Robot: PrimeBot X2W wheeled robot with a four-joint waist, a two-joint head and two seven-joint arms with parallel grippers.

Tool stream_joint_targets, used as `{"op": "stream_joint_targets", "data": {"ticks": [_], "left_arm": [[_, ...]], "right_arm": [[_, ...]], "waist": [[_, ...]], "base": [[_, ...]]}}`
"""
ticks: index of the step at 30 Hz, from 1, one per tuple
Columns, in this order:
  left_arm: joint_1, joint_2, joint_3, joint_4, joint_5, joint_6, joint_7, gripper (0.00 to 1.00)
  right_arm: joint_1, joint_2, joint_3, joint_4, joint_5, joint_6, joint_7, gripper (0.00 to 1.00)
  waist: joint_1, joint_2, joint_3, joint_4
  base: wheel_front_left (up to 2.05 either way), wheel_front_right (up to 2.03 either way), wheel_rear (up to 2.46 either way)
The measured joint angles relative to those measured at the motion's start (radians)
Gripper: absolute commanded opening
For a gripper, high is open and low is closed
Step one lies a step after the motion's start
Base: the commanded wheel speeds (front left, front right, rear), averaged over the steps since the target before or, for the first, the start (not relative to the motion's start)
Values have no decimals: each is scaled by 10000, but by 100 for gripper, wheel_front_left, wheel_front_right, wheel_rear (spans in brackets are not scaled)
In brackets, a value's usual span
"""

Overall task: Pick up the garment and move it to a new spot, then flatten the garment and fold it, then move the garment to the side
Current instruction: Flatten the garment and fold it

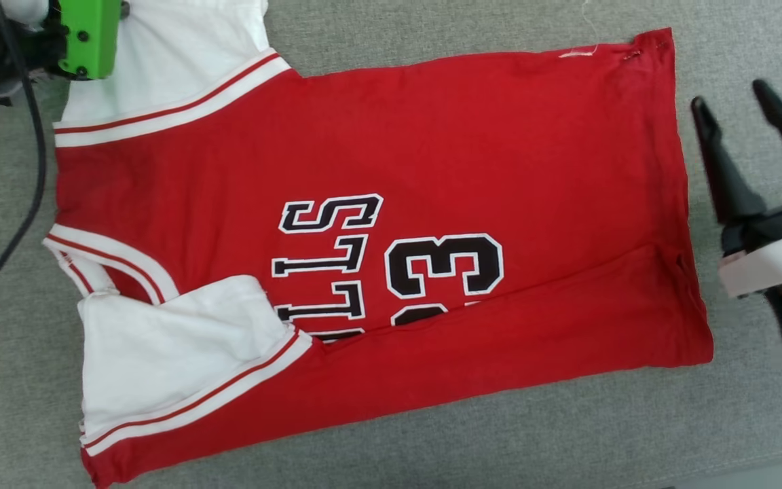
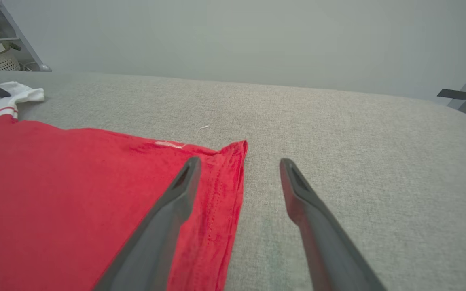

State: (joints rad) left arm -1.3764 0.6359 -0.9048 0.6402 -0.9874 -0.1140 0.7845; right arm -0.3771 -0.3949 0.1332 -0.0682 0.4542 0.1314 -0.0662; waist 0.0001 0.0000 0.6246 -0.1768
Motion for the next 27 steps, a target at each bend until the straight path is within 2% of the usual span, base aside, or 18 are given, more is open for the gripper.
{"op": "stream_joint_targets", "data": {"ticks": [4, 8, 13, 16, 17, 21, 27], "left_arm": [[224, -159, -92, -119, 104, -65, -865, 0], [397, -249, -288, -573, 242, -100, -1611, 0], [663, -307, -516, -1453, 272, -121, -2366, 0], [850, -311, -681, -1988, 278, -138, -2679, 0], [948, -299, -848, -2539, 364, -138, -3024, 0], [968, -303, -957, -2964, 470, -138, -3185, 0], [956, -299, -980, -3361, 759, -138, -3323, 0]], "right_arm": [[-556, -629, -194, 54, 98, 0, 334, 100], [-1290, -1611, 63, 224, 405, 0, 1528, 100], [-2376, -2941, 888, 759, 1505, 0, 3733, 100], [-2978, -3342, 1429, 1200, 2378, 0, 5152, 100], [-3624, -3707, 2251, 1937, 3030, 0, 6755, 100], [-4092, -3701, 2782, 2734, 3252, 0, 7480, 100], [-4727, -3126, 3275, 3985, 3331, 0, 7478, 100]], "waist": [[0, 0, -273, 257], [0, 0, -598, 579], [0, 0, -962, 1049], [0, 0, -1100, 1330], [0, 0, -1203, 1663], [0, 0, -1189, 1927], [-1, 0, -859, 2180]], "base": [[0, 0, 0], [0, 0, 0], [0, 0, 0], [0, 0, 0], [0, 0, 0], [0, 0, 0], [0, 0, 0]]}}
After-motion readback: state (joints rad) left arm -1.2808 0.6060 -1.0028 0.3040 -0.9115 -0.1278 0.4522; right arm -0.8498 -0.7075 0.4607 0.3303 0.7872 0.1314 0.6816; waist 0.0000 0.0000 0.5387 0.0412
